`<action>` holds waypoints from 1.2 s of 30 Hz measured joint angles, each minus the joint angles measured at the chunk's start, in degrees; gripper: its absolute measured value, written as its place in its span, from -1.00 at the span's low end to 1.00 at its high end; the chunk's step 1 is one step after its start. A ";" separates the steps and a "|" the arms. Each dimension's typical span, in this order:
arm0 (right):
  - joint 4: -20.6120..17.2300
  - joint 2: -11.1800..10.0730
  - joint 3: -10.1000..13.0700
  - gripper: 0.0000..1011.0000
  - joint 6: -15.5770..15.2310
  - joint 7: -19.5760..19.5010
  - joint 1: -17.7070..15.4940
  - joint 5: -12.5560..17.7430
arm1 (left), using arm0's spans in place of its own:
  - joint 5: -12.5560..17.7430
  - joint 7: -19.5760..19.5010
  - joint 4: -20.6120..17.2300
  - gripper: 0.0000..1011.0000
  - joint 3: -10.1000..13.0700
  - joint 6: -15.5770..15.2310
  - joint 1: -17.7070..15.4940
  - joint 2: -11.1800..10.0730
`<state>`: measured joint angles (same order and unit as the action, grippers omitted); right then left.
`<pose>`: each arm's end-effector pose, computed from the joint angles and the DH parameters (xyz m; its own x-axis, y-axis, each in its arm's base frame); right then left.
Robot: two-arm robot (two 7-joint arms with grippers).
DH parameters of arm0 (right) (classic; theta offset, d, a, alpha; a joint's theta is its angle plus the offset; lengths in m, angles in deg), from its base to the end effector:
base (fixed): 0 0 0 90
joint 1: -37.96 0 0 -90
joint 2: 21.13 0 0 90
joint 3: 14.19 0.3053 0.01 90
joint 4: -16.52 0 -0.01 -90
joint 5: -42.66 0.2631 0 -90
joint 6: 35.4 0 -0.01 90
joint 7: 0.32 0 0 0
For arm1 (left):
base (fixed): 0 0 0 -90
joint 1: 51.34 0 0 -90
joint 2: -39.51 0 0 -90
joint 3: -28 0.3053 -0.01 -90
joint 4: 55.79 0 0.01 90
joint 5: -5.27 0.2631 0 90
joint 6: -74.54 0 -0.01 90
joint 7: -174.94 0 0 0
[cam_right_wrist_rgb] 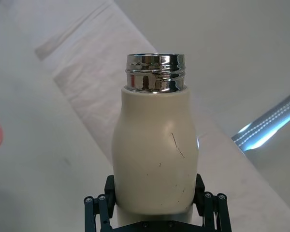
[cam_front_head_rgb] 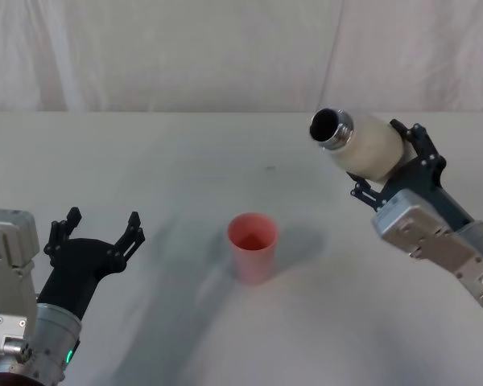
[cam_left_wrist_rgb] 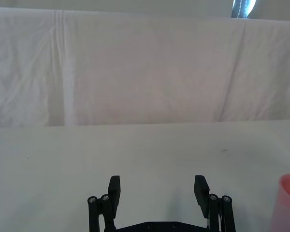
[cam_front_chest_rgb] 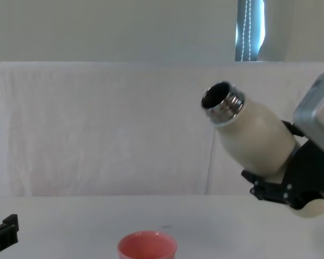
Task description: Grasp the thermos with one hand and pour water into the cup lid.
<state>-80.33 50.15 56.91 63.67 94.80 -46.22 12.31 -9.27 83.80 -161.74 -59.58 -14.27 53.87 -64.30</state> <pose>0.2952 -0.0030 -0.2674 0.2231 -0.5882 0.7774 0.8537 0.5028 0.1355 0.2036 0.0460 -0.2994 0.1246 0.9917 -0.0326 -0.9921 0.1241 -0.0175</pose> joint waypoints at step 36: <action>8.20 -2.10 -10.30 0.89 -2.11 -5.57 5.11 -15.50 | 0.00 0.00 0.00 0.98 0.00 0.00 0.00 0.00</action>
<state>-72.12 48.05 46.61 61.56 89.23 -41.11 -3.20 -9.27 83.80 -161.75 -59.58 -14.27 53.87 -64.30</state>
